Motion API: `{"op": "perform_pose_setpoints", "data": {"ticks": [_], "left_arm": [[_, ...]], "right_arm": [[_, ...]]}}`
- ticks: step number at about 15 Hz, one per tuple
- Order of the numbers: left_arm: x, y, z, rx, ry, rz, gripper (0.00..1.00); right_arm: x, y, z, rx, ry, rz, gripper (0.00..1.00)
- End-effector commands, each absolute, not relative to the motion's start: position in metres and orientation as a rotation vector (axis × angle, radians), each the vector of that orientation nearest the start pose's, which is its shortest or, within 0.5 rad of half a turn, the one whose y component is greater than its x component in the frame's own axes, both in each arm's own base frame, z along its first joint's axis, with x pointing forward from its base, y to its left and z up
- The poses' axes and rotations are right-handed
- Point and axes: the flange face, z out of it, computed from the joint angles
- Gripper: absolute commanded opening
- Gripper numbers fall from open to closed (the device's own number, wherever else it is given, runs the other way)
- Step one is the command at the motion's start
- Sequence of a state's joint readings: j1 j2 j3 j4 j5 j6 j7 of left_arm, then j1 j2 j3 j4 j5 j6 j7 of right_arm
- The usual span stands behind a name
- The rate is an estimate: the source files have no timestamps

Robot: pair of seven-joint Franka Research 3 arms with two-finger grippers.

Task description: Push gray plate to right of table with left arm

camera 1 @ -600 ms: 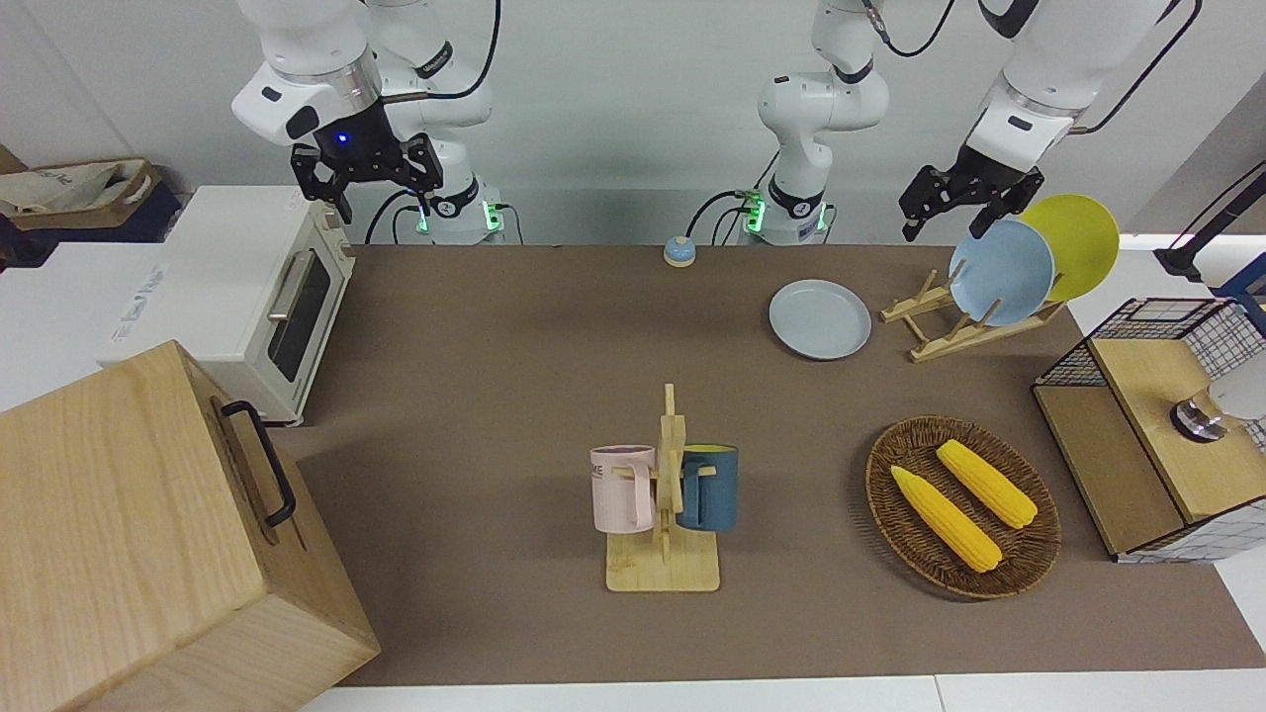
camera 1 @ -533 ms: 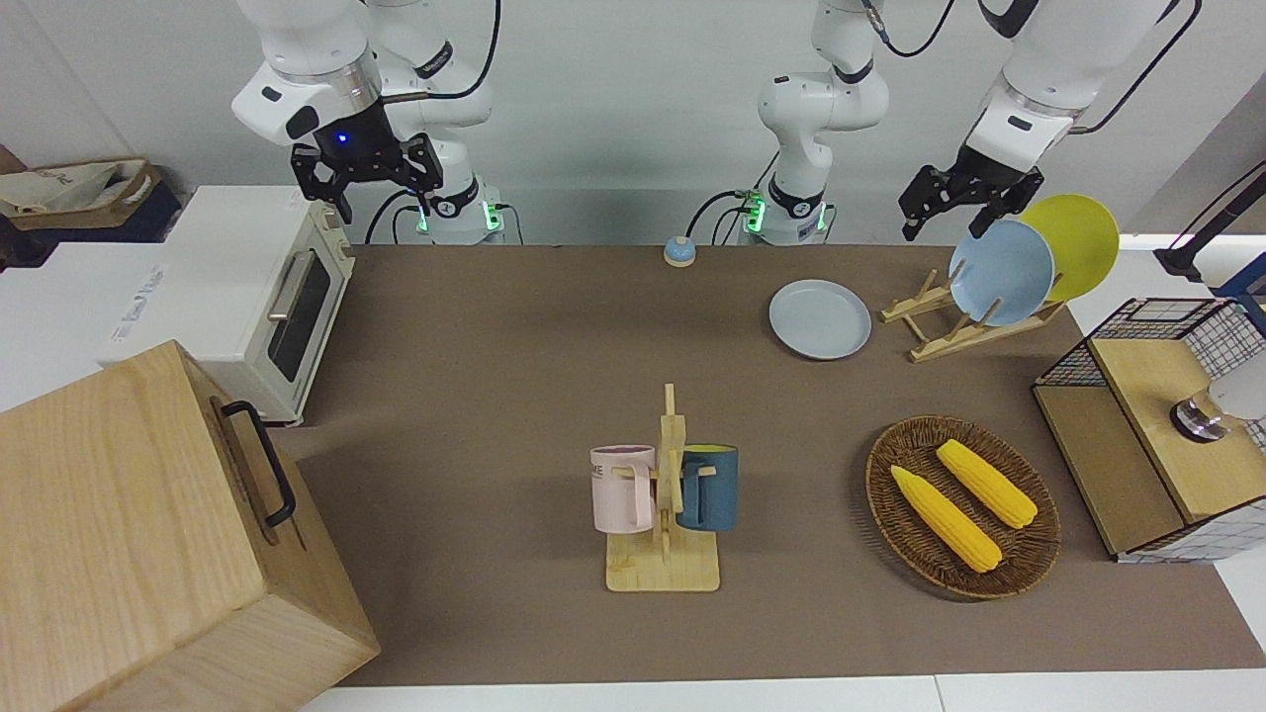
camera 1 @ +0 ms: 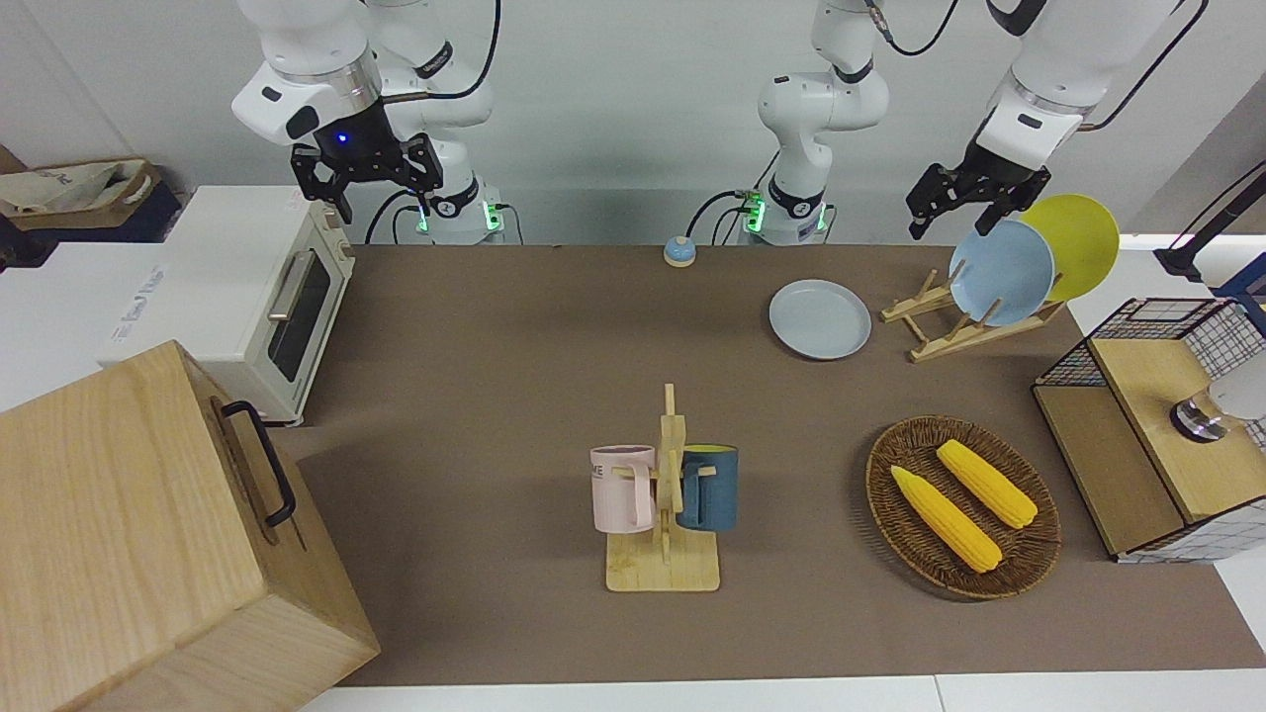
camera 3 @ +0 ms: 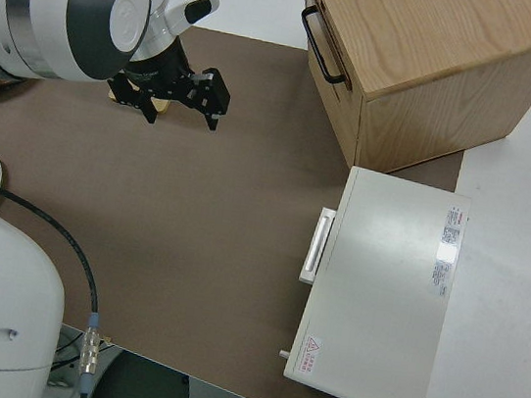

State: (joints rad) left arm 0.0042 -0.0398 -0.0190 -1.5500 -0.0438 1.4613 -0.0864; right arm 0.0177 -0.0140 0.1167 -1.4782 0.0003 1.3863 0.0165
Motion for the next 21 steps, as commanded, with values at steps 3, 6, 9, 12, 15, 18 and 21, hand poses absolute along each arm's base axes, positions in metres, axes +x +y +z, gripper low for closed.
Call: {"op": "perform_pose_setpoints", "data": {"ticks": [3, 6, 9, 12, 15, 18, 21], "left_arm": [[0.528, -0.017, 0.639, -3.153, -0.125, 0.130, 1.00], [0.526, -0.008, 0.610, -3.147, -0.124, 0.217, 1.00], [0.519, -0.002, 0.580, -3.148, -0.142, 0.197, 1.00], [0.508, 0.001, 0.542, -3.122, -0.102, 0.187, 1.00], [0.494, 0.005, 0.492, -3.126, -0.078, 0.161, 1.00], [0.471, 0.013, 0.448, -3.132, -0.056, 0.092, 1.00], [0.456, 0.014, 0.408, -3.133, -0.022, 0.065, 1.00]], "right_arm": [[0.523, 0.069, 0.664, -3.138, -0.158, 0.126, 0.983], [0.523, 0.069, 0.664, -3.139, -0.158, 0.126, 0.983], [0.523, 0.069, 0.664, -3.138, -0.158, 0.126, 0.983], [0.523, 0.070, 0.664, -3.138, -0.160, 0.126, 0.983], [0.523, 0.070, 0.664, -3.138, -0.160, 0.126, 0.983], [0.523, 0.069, 0.664, -3.138, -0.158, 0.126, 0.983], [0.523, 0.069, 0.664, -3.138, -0.158, 0.126, 0.983]]}}
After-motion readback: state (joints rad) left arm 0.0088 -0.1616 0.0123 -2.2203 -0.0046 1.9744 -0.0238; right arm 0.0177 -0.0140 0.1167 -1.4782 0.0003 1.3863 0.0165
